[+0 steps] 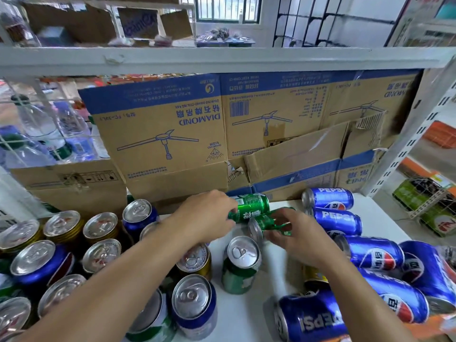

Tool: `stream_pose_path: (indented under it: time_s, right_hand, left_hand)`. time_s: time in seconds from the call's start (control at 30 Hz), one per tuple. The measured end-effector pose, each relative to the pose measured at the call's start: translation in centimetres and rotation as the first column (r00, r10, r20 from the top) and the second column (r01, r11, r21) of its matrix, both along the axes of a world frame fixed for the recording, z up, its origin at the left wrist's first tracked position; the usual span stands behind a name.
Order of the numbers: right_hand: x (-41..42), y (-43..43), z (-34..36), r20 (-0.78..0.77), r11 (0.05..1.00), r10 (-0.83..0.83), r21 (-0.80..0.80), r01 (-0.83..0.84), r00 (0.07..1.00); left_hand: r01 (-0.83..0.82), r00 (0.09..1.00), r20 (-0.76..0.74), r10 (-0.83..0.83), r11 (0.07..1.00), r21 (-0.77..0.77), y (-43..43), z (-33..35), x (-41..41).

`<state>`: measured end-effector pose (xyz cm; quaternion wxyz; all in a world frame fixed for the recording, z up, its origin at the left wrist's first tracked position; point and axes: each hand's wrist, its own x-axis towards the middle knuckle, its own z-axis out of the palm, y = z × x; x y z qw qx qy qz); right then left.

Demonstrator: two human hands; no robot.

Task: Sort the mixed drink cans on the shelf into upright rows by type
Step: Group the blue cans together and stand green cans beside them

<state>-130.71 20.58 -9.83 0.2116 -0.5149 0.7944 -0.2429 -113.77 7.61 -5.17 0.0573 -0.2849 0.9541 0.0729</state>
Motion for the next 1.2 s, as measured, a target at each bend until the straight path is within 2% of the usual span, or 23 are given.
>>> stream_pose_path:
  time_s: [0.03, 0.1, 0.2, 0.27, 0.4, 0.53, 0.73, 0.87, 1.03, 1.2]
  right_hand:
    - [-0.8, -0.4, -0.3, -0.144, 1.000, -0.019, 0.014, 0.022, 0.989]
    - [-2.3, -1.5, -1.3, -0.288, 0.995, 0.020, 0.104, 0.010, 0.958]
    - [-3.7, -3.2, -3.0, -0.319, 0.928, 0.131, 0.372, -0.003, 0.939]
    - [-3.9, -3.7, -3.5, -0.301, 0.898, 0.147, 0.440, 0.000, 0.942]
    - [-3.7, -3.2, -3.5, -0.409, 0.941, 0.165, 0.339, -0.018, 0.898]
    - [-4.3, -2.2, -2.3, -0.324, 0.944, 0.199, 0.316, -0.092, 0.925]
    - [-4.7, -0.8, -0.9, -0.235, 0.996, 0.067, 0.068, -0.052, 0.970]
    - [-4.1, 0.0, -0.4, -0.163, 0.997, 0.005, -0.069, -0.016, 0.987]
    - [-3.3, 0.4, -0.4, -0.144, 0.990, 0.038, -0.131, -0.057, 0.989]
    - [-2.2, -0.2, -0.5, -0.194, 0.987, 0.076, -0.126, -0.102, 0.978]
  left_hand:
    - [0.001, 0.999, 0.033, 0.000, 1.000, -0.022, -0.3, -0.3, -0.6]
    - [0.003, 0.997, 0.081, 0.003, 0.998, -0.070, -0.9, -0.9, -1.8]
    - [-0.004, 0.992, 0.125, 0.015, 0.996, -0.091, -1.6, -1.7, -3.8]
    - [0.012, 0.988, 0.152, 0.001, 0.996, -0.084, -1.9, -2.1, -5.1]
    - [0.061, 0.984, 0.169, -0.049, 0.996, -0.066, -1.7, -2.9, -7.8]
    - [0.074, 0.976, 0.211, -0.063, 0.996, -0.046, -1.5, -4.0, -9.7]
    - [0.120, 0.951, 0.306, -0.042, 0.964, -0.238, -1.2, -4.4, -11.8]
    - [0.045, 0.914, 0.405, 0.015, 0.990, -0.137, -1.6, -5.1, -12.3]
    - [0.109, 0.941, 0.334, -0.057, 0.984, -0.140, -1.2, -5.1, -11.9]
    - [0.043, 0.963, 0.270, -0.014, 0.994, -0.101, -1.8, -3.1, -9.9]
